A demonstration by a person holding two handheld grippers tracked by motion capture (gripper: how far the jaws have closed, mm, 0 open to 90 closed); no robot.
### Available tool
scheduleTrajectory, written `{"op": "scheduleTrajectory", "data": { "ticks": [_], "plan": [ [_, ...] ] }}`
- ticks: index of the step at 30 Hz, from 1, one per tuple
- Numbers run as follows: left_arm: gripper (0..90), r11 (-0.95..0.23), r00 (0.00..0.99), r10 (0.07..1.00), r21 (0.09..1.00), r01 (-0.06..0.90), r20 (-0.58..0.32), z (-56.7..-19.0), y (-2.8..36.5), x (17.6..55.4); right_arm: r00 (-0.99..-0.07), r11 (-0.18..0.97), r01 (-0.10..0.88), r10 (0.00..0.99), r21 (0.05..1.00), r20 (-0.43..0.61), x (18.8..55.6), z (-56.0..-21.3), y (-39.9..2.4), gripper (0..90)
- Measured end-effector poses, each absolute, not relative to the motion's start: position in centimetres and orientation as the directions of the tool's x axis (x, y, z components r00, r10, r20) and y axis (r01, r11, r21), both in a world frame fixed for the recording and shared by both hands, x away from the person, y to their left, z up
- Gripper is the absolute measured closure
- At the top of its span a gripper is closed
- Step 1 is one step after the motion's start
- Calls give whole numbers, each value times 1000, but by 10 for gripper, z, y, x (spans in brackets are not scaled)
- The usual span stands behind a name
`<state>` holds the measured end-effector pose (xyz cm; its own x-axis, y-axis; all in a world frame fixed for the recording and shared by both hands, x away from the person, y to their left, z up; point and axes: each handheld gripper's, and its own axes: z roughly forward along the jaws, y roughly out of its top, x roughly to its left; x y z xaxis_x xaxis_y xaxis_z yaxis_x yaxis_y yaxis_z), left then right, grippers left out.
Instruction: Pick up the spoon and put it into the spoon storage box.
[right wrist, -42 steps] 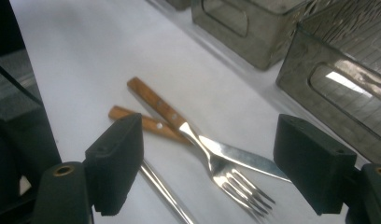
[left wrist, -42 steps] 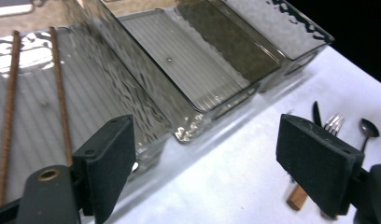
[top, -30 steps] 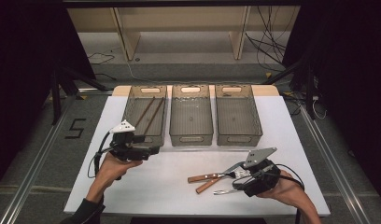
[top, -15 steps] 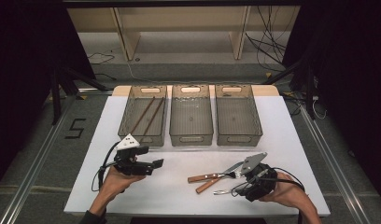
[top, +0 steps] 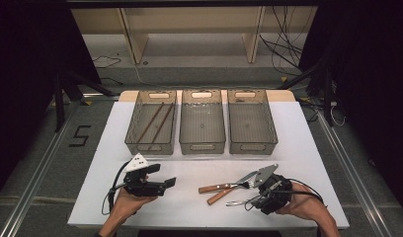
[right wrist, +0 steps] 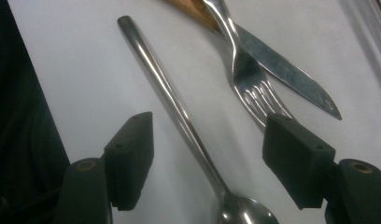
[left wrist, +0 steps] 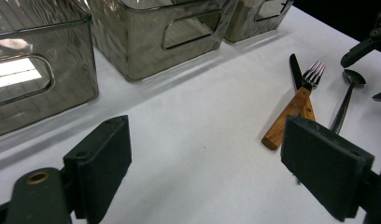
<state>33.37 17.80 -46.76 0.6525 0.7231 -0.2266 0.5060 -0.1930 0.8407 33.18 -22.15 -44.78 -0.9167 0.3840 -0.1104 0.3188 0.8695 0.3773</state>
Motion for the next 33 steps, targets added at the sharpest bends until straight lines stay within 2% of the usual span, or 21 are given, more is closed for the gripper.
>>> {"op": "scheduleTrajectory", "data": {
  "ticks": [19, 27, 33],
  "plan": [
    [159, -217, 660, 724, 842, 494, -201, -476, 177, 325, -941, 942, 249, 290, 223, -172, 332, -458, -220, 563],
    [160, -221, 663, 721, 840, 496, -202, -477, 176, 324, -949, 947, 266, 290, 182, -124, 343, -459, -219, 644],
    [160, -221, 662, 722, 839, 497, -201, -478, 176, 324, -966, 965, 228, 241, 131, -94, 346, -459, -213, 739]
  ]
}}
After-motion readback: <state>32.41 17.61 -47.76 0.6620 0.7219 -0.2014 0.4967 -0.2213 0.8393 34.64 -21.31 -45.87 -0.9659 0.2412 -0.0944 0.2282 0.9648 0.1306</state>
